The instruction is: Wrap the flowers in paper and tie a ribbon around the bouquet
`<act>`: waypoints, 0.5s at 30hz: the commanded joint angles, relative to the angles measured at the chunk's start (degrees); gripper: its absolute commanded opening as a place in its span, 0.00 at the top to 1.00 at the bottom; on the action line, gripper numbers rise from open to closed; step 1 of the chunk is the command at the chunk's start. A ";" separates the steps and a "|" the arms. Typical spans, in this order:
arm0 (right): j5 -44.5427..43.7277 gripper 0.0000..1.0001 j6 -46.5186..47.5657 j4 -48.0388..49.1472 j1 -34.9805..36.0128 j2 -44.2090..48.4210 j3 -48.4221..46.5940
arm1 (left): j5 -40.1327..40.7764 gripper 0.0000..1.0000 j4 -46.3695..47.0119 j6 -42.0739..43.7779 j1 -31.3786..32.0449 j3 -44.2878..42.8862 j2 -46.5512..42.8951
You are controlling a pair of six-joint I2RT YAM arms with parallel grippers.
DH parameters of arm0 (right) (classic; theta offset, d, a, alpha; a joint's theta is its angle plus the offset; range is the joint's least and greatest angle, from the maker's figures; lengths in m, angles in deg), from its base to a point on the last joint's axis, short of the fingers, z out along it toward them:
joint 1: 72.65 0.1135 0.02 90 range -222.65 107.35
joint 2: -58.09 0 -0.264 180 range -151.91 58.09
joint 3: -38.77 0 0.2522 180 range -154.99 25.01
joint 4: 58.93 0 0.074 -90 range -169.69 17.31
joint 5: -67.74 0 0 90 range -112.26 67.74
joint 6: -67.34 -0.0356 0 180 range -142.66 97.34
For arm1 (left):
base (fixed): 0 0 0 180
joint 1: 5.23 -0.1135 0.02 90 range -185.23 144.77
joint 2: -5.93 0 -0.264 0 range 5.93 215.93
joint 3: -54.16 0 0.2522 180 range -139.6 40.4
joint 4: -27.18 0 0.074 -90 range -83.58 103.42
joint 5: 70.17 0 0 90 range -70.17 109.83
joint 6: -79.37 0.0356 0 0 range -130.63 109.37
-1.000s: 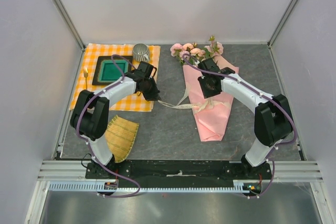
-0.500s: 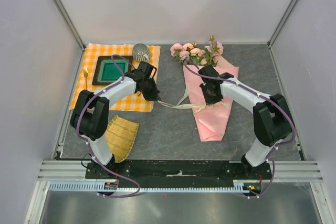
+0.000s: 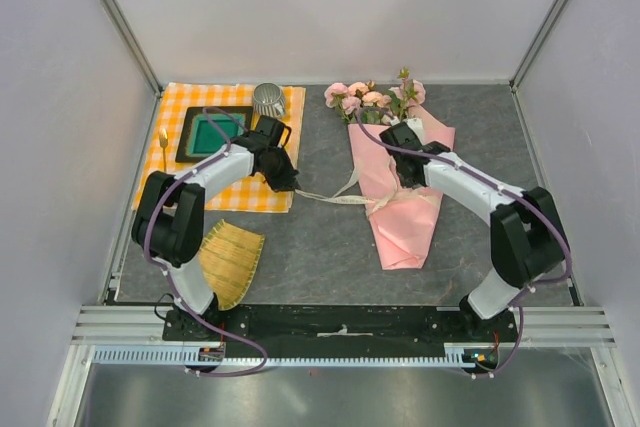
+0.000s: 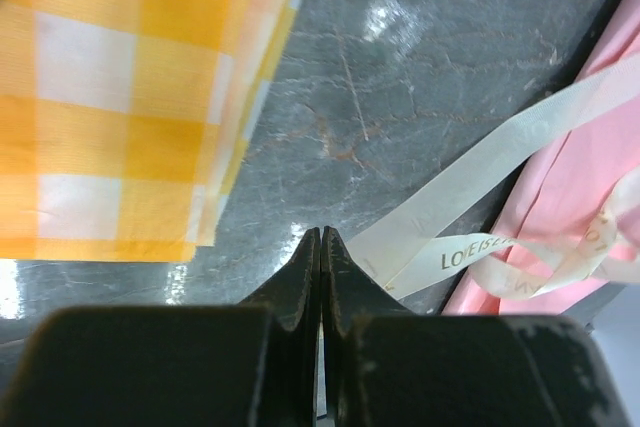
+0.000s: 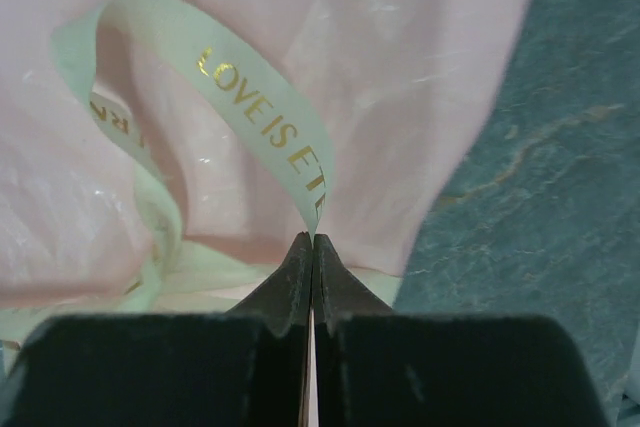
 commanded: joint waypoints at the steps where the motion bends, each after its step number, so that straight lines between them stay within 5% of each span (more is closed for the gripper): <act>1: -15.50 1.00 -5.71 2.35 0.33 10.75 0.14 | 2.24 0.99 -1.05 -4.24 -2.76 0.58 -3.86; 6: -23.77 1.00 -11.95 2.53 -0.54 15.60 2.16 | 7.94 0.99 -4.47 -6.70 -5.48 2.16 -7.02; 15: -31.42 1.00 -21.81 10.24 -21.27 15.87 13.91 | 15.51 0.99 -8.97 -7.68 -14.27 6.65 -14.14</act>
